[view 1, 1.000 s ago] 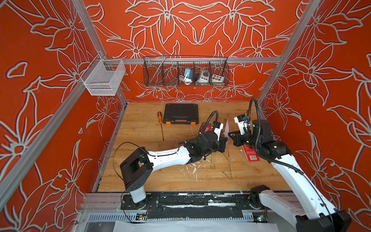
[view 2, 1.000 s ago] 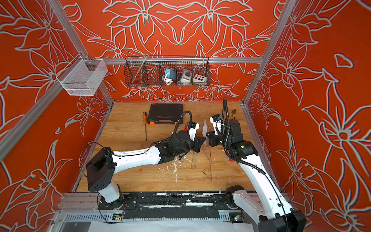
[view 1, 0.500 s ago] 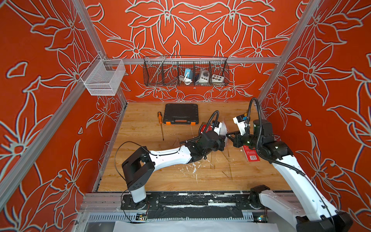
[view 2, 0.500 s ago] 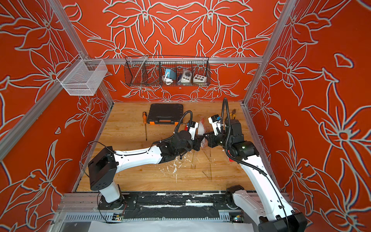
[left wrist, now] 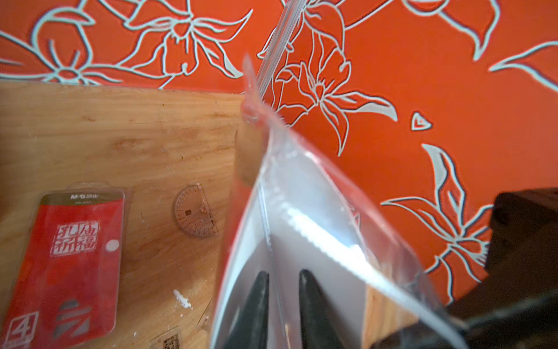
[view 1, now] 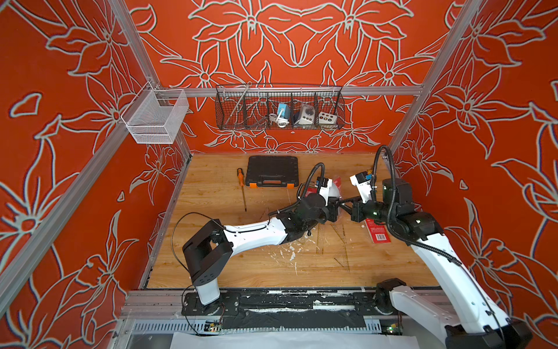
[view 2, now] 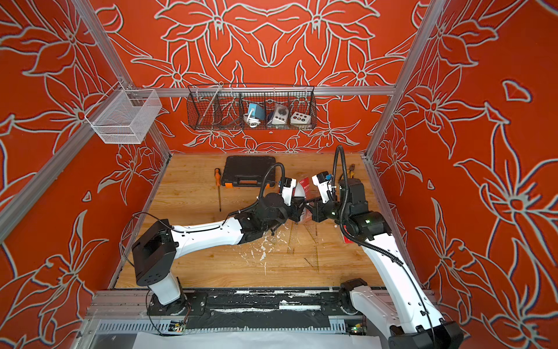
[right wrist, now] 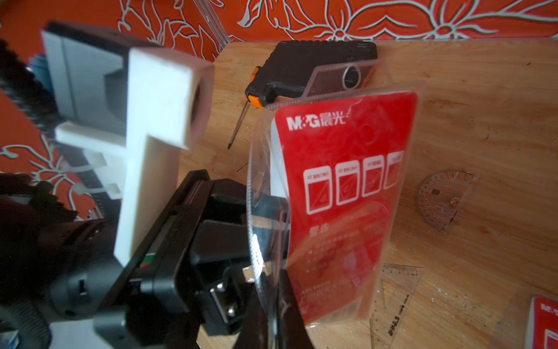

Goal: Open the ruler set and take out the ruler
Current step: Take out the ruler from the ruler set bag.

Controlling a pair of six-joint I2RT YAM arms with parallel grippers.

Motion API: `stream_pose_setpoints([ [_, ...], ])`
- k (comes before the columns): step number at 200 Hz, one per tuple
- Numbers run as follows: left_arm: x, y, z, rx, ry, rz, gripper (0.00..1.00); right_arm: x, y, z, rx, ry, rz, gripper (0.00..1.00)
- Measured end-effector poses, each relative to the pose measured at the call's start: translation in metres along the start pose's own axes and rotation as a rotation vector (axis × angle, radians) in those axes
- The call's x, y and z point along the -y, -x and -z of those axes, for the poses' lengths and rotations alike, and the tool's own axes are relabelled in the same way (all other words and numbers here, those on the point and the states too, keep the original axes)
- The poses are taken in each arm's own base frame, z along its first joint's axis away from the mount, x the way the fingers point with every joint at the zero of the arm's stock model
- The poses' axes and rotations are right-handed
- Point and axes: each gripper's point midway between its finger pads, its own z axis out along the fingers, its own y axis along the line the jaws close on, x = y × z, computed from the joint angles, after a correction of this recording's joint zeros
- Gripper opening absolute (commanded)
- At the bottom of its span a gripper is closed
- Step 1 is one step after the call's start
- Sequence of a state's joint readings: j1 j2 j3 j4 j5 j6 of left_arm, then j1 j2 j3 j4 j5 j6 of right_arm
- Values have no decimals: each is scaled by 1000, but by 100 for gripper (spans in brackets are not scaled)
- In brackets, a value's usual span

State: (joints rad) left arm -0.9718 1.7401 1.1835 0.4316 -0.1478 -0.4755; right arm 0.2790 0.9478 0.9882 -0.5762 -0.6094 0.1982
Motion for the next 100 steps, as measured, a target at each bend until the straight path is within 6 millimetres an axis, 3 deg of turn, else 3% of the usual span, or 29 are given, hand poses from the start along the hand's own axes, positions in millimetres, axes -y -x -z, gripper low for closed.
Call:
stream_pose_setpoints([
  [16, -1, -3, 1, 3, -16, -7, 14, -3, 0, 0, -3, 20, -6, 0],
  [59, 6, -2, 1, 11, -72, -22, 29, -10, 2, 2, 1, 54, -22, 0],
  [100, 7, 1, 6, 39, -138, -15, 20, -19, 4, 2, 1, 111, -32, 0],
])
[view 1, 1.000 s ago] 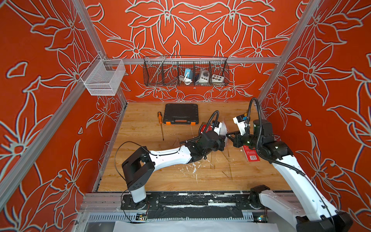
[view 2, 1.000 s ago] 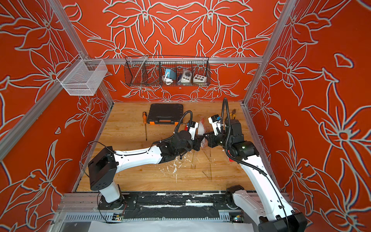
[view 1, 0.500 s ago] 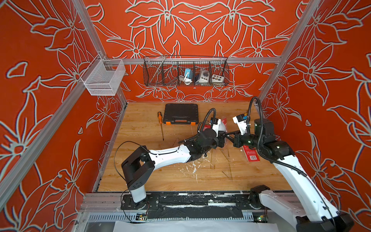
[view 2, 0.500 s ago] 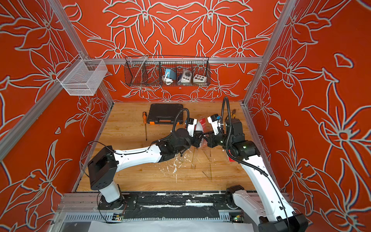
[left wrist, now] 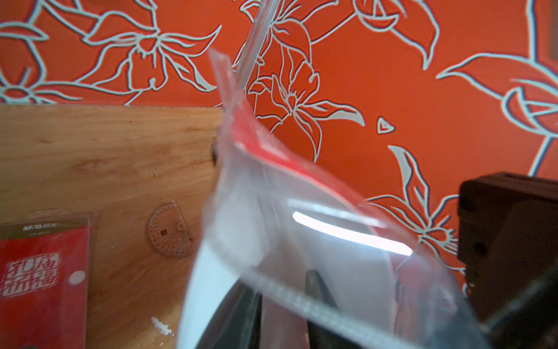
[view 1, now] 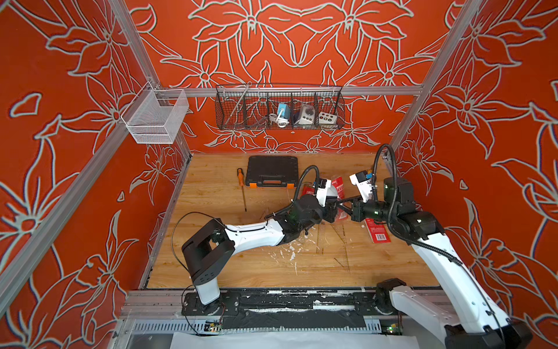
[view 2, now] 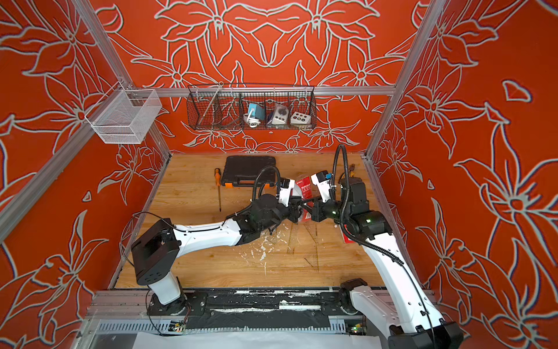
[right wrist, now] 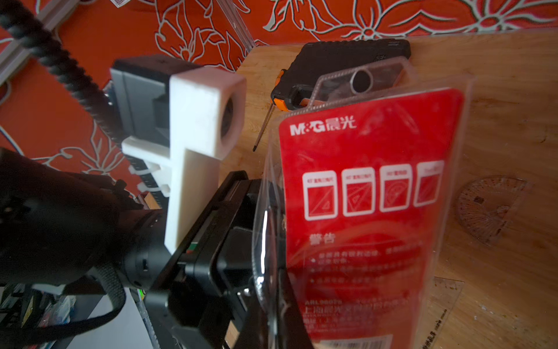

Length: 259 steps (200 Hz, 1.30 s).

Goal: Open the ruler set and take out the ruler
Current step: Take out the ruler from the ruler set bag.

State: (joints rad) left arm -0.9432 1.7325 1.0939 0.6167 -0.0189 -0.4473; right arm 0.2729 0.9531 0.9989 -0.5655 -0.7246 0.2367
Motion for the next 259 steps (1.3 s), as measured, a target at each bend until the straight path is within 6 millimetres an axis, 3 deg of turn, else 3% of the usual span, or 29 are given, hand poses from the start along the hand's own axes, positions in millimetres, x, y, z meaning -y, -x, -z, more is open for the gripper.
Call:
stream_pose_setpoints([
  [19, 2, 0, 6, 12, -33, 2, 9, -5, 0, 0, -7, 33, -7, 0],
  [34, 3, 4, 10, 28, -54, 3, 8, -9, 0, -1, -9, 53, -7, 0],
  [84, 14, 19, 27, 90, -127, -14, 14, -19, 7, 3, 1, 94, 7, 0],
  [133, 22, 31, 31, 128, -179, -26, 23, -30, 15, 8, 11, 134, 22, 0],
  [209, 31, 31, 36, 139, -235, -44, 15, -35, 13, 6, -9, 177, 11, 0],
  [259, 36, 29, 45, 156, -289, -59, 24, -42, 10, 8, -22, 215, 4, 0],
])
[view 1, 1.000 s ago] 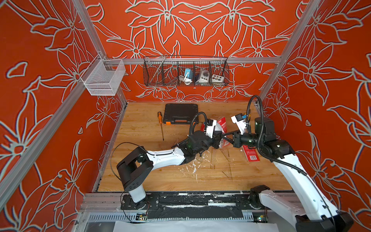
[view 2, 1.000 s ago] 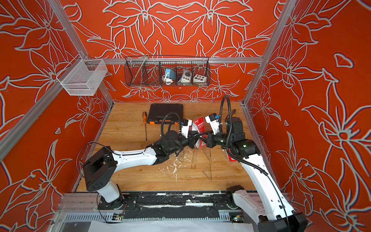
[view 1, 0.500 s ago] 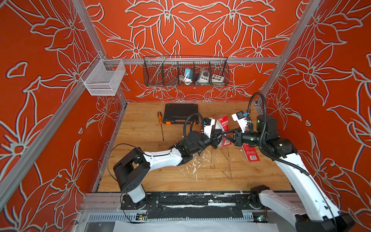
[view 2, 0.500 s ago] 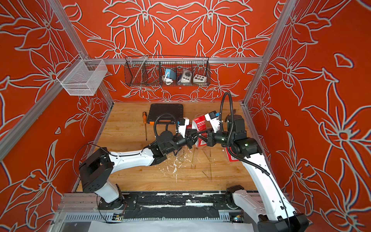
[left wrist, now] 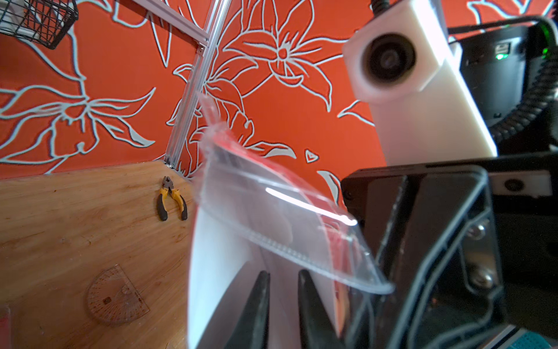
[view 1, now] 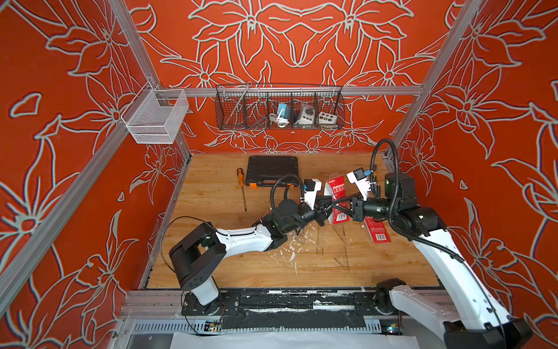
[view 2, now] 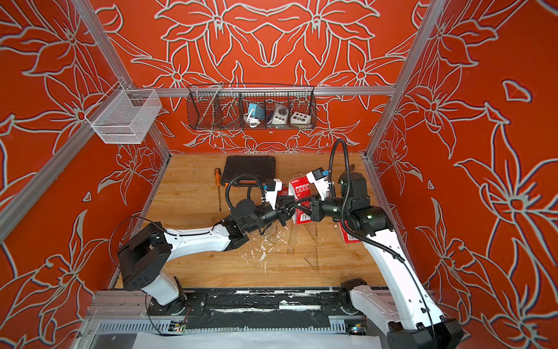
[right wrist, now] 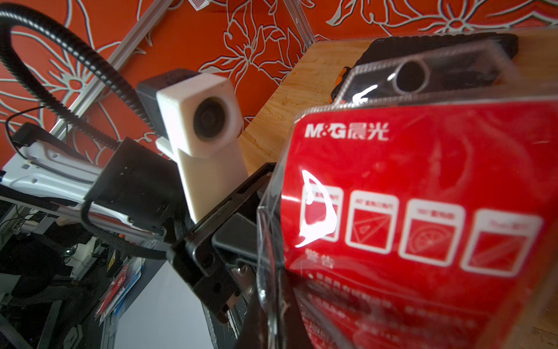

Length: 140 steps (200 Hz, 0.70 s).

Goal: Open the ruler set and take out the ruler
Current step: Take out the ruler from the ruler set bag.

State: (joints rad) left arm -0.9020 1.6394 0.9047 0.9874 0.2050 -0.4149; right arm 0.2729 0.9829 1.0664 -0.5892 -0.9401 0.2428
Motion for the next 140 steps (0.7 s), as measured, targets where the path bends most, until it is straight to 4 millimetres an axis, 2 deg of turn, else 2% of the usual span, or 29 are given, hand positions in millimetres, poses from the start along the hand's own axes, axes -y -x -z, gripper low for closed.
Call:
stream_pose_setpoints([
  [60, 3, 1, 1, -5, -30, -22, 27, -5, -2, 1, -11, 23, 3, 0],
  [140, 13, 13, -13, -14, -98, -37, 24, -17, -3, 3, -15, 89, 17, 0],
])
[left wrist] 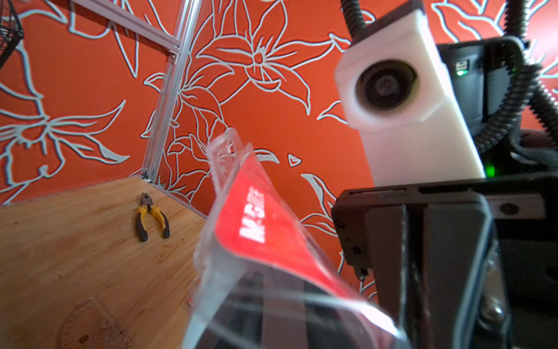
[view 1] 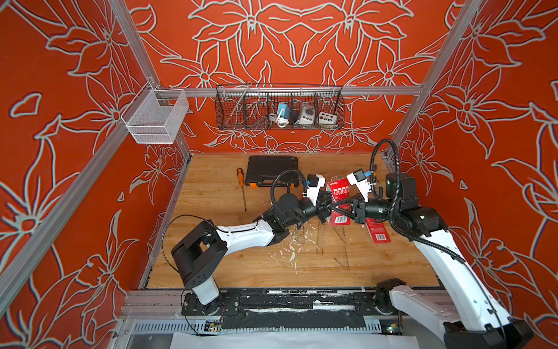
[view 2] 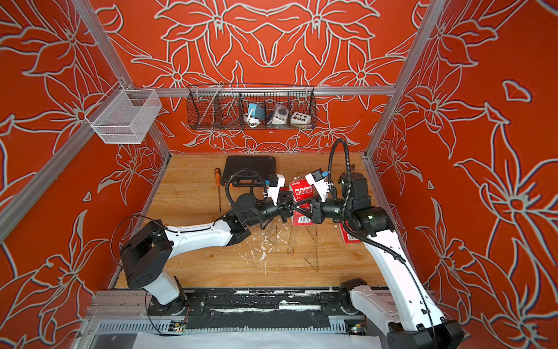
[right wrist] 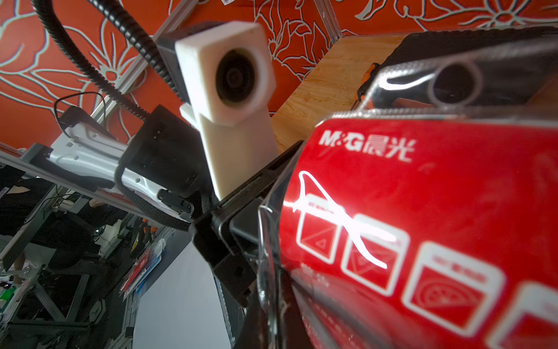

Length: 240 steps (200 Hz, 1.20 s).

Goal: Open the ruler set and take out the ruler
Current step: Take out the ruler from the ruler set bag.

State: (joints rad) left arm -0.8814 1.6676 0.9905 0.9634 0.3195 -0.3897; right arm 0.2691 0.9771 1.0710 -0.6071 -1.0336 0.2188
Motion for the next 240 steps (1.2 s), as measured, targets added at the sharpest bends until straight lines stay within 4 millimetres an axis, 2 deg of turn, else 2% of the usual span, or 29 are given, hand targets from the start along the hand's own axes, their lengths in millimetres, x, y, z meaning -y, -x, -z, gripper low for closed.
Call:
stream_pose_setpoints([
  [69, 11, -1, -2, -10, -57, -6, 0, 1, -5, 0, -16, -6, -15, 0],
  [100, 9, -7, 1, -17, -45, -6, 0, 7, -7, 3, -11, -73, -12, 0],
  [136, 7, -11, 15, -4, -21, -8, 0, 19, -4, 10, 22, -184, -20, 0],
  [190, 3, -2, 35, 48, 50, -25, 0, 30, 0, 11, 38, -241, -38, 0],
  [220, -7, 5, 40, 59, 140, -42, 0, 40, 4, 7, 38, -264, -23, 0],
  [240, -13, 18, 38, 75, 198, -61, 0, 46, 4, 5, 31, -274, -25, 0],
])
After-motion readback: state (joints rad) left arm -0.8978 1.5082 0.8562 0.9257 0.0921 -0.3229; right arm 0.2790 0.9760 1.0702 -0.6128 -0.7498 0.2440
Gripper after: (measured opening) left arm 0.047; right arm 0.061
